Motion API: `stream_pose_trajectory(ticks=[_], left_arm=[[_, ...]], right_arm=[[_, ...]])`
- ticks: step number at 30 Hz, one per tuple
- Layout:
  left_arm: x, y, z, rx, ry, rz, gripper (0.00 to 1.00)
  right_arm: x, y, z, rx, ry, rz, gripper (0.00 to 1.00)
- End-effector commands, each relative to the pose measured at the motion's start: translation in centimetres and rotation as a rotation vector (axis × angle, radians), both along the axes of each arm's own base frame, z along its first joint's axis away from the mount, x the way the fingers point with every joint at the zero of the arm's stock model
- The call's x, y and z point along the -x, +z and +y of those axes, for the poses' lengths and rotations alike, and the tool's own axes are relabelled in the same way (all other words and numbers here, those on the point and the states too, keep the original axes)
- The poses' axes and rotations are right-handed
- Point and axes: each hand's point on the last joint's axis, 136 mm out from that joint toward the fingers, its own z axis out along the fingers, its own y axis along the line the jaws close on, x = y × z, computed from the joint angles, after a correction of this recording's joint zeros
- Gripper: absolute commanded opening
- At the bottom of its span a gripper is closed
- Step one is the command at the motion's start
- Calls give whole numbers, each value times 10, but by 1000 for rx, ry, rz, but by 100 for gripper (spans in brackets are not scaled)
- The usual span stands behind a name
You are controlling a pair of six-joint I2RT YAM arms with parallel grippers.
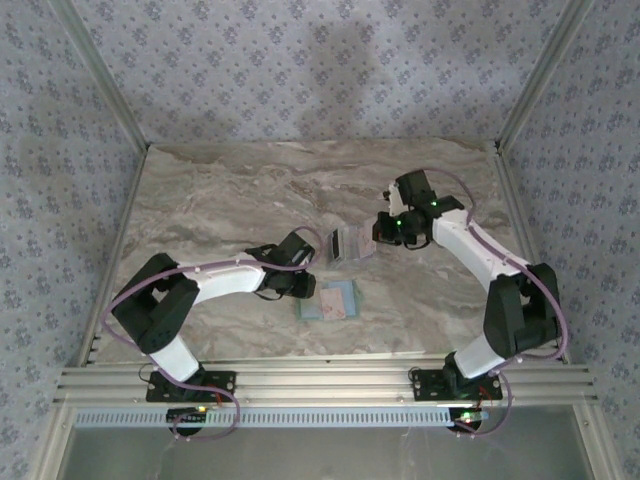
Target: Put the credit cards into the card holder
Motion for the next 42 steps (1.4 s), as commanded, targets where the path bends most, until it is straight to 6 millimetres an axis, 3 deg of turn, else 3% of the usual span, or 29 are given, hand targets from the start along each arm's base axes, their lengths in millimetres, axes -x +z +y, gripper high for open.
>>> stream_pose_trajectory(ticks=[1,10,22,28,32,35,38,42], left_arm=[[26,-36,-1,-5,-52,104,40],[25,-34,0,0,-49,98,40],[25,-34,-2,7,-47,99,40],[24,-34,-1,8,-44,97,40],[24,-34,0,7,-43,99,40],[24,-35,0,6,-41,101,40],[24,-35,0,7,-39,101,40],[22,-29,0,16,-38,96,40]], right_arm=[[-7,3,-1,23,19,8,0],[-13,-10,6,24,45,68,0],[-2,-21,6,25,48,169,0],[-9,-28,11,22,59,171,2],[-14,-17,10,23,50,119,20],[-17,2,8,24,40,41,33],[-17,23,2,38,21,-35,37],[5,39,10,39,52,-93,38]])
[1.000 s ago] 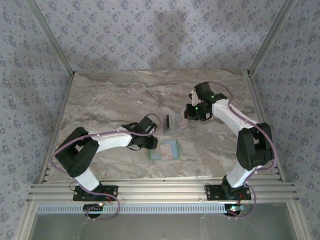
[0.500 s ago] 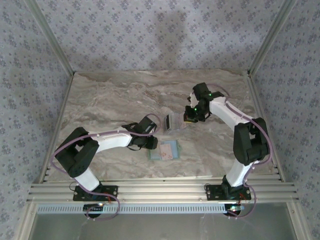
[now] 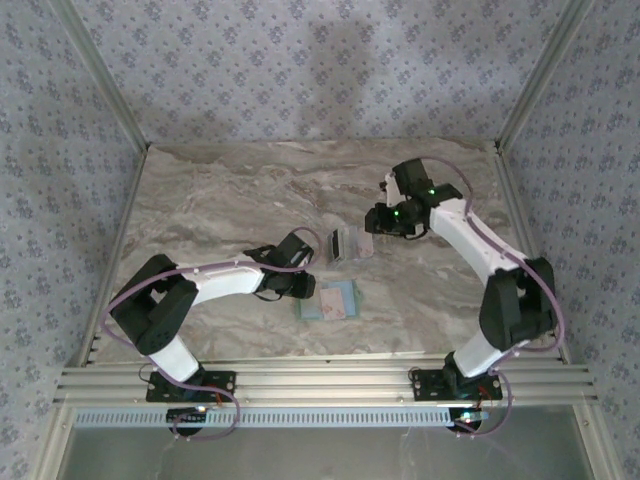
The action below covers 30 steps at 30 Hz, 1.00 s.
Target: Put the credit cards into the card holder
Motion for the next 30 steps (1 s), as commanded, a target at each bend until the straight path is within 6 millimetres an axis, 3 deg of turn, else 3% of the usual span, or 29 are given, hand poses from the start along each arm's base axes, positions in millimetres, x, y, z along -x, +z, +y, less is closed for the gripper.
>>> stream_pose_trajectory(ticks=[1,9,17,22,24,26,30], left_arm=[[23,-27,-1,9,-42,107,40],[23,20,-11,52,-76,35,37],[27,40,-29,43,-112,5,16],[11,50,2,-96,-3,-86,10],[8,58,3,-98,-1,-105,11],[12,62,-7,-58,-34,-87,14],[29,68,-53,97,-155,-21,15]], right_arm=[[22,9,9,-3,31,-36,38],[72,-31,30,-89,100,46,26],[95,-61,43,-147,130,104,24],[101,-76,46,-150,139,134,25],[102,-81,45,-145,136,142,25],[103,-84,46,-148,137,155,26],[106,-94,45,-140,135,188,29]])
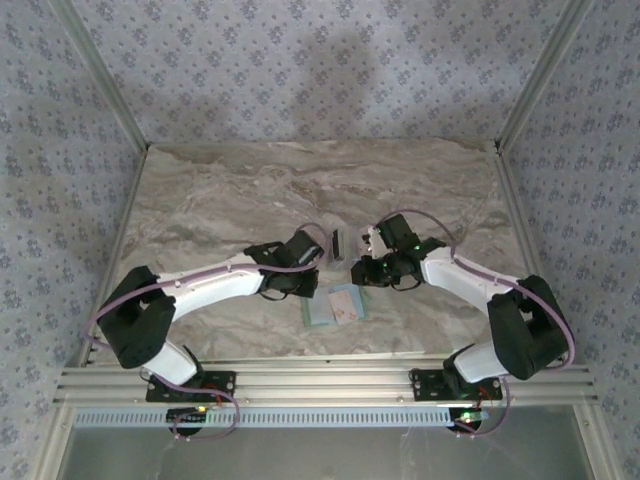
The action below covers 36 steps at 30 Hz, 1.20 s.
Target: Put the credit cards into the card holder
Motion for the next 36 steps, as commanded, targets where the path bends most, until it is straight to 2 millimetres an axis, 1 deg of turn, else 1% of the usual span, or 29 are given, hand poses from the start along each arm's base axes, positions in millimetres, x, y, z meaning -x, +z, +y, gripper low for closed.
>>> stream_pose_trajectory(ticks=[1,3,5,7,11,17,20,22,25,27,31,33,36], left_arm=[[15,13,-42,130,-118,59,15],[18,12,-58,177,-144,91,13],[18,9,-67,195,-152,111,11],[18,2,-73,198,-157,129,10],[18,-17,-78,176,-159,168,9],[20,-49,-69,104,-138,203,8],[22,-65,-65,72,-126,227,7],[22,-74,-57,37,-104,228,7],[23,-82,-46,0,-81,228,7],[26,-87,-41,-12,-72,238,7],[29,-97,-34,-28,-56,258,7],[30,-101,-33,-27,-52,266,7],[30,-100,-39,9,-60,272,7]], right_arm=[[8,-12,1,-4,3,47,30],[10,-19,1,-9,-2,71,32],[13,-23,1,-14,-8,90,32],[17,-28,0,-16,-16,102,32],[22,-35,-2,-21,-26,126,31],[28,-40,-1,-27,-22,145,31],[31,-39,-2,-23,-20,148,32],[33,-36,-2,-27,-17,145,34],[37,-30,1,-41,-5,142,38],[41,-29,2,-35,1,150,39],[46,-34,-2,4,9,154,41],[48,-39,-3,13,7,164,41],[50,-46,-9,48,-15,174,40]])
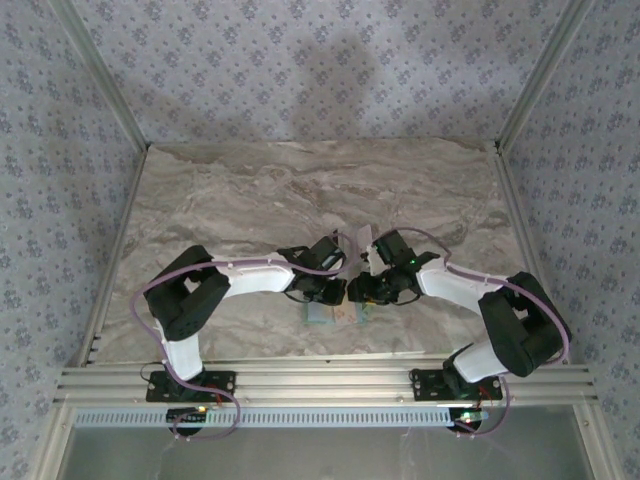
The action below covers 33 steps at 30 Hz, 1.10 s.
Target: Put the credit cards into the card holder
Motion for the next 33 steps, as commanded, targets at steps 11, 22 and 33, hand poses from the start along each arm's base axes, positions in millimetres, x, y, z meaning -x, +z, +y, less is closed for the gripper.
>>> stream_pose_trajectory(ticks=[11,22,33], left_arm=[[16,-60,28,-125,46,97,8],[18,-76,27,-110,69,137,8],[18,-80,33,-114,78,142,8]], right_arm=[[24,-20,-19,72,-39,87,43],[28,-28,-39,168,-48,114,43],[25,-30,-40,171,-57,98,43]])
